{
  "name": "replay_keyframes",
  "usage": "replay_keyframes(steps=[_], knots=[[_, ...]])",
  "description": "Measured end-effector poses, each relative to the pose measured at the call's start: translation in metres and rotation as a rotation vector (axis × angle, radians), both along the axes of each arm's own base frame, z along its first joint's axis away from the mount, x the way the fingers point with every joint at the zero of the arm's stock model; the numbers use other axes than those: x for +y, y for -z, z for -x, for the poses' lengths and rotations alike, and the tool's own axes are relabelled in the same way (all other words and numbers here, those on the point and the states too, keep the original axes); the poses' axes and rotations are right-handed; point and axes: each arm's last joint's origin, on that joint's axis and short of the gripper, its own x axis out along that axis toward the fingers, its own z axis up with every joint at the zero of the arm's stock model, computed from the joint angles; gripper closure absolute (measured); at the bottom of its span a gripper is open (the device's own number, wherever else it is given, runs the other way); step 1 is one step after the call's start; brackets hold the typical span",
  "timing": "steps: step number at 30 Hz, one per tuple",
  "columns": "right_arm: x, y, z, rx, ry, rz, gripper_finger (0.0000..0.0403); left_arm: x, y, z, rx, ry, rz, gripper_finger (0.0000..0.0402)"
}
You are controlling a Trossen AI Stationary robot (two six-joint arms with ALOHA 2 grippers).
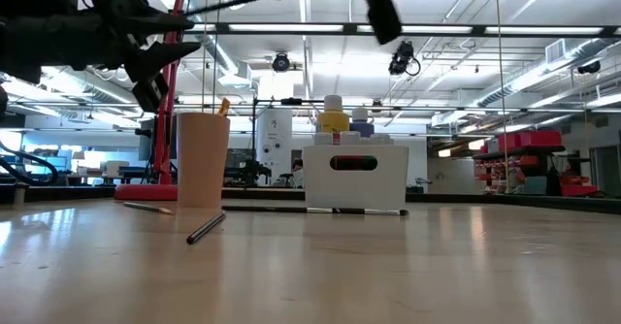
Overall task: Pick & Place Paint Supplies
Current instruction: Put the yellow paint brush into the orange cup
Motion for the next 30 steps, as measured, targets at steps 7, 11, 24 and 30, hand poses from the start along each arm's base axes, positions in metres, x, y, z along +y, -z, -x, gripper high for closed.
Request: replay_keyframes(steps=[7,11,24,30], knots=[[-0.011,0.024,-0.028,0.009,-0.041,0.207,0.0403,0.000,0.000,0.000,0.001,0.011,0.059,0.0286],[-0.022,0.025,-0.039,-0.052,-0.092,0.232,0.0403,0.000,0.000,0.000,0.008,0.013,0.060,0.0286],[-0.060,0.024,-0.052,-0.103,-0.230,0.209,0.0403,0.000,0.000,0.000,0.006,-0.004,0.042,0.0286],[-0.074,0.024,-0.055,-0.116,-0.217,0.205,0.0403,0.000,0.000,0.000,0.005,-0.011,0.043,0.0286]])
